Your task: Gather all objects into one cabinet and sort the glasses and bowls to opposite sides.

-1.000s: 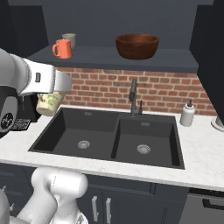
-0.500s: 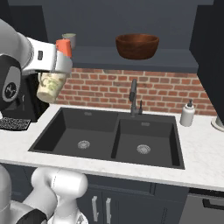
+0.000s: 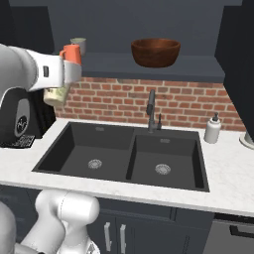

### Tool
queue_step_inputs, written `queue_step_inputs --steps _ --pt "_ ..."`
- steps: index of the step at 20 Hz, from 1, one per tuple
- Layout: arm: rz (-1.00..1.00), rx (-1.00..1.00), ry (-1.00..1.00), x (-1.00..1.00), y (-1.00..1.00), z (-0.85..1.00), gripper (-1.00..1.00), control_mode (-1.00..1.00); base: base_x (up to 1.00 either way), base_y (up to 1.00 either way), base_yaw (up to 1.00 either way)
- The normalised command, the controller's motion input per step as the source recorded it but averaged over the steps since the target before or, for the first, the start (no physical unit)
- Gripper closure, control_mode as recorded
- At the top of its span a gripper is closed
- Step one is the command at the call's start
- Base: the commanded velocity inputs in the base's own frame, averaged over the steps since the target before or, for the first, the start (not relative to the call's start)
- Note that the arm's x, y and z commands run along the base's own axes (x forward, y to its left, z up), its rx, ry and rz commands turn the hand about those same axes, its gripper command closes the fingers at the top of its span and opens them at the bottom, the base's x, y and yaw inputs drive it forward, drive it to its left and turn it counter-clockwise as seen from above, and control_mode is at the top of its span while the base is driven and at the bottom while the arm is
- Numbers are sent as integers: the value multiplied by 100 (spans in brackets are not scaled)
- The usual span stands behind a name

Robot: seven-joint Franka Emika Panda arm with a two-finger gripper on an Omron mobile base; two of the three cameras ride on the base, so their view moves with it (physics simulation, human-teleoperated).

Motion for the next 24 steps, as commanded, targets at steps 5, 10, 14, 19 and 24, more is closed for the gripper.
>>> queue_step_inputs --steps 5,10,14,19,24 --pt "-1 0 -1 57 10 0 100 -100 0 0 0" --pt "-1 3 3 79 1 4 100 -100 0 0 0" --pt "0 7 1 45 0 16 100 -100 0 0 0" --pt "0 6 -7 36 0 0 100 -100 0 0 0" --pt "2 7 -3 3 -3 -1 100 -100 0 0 0"
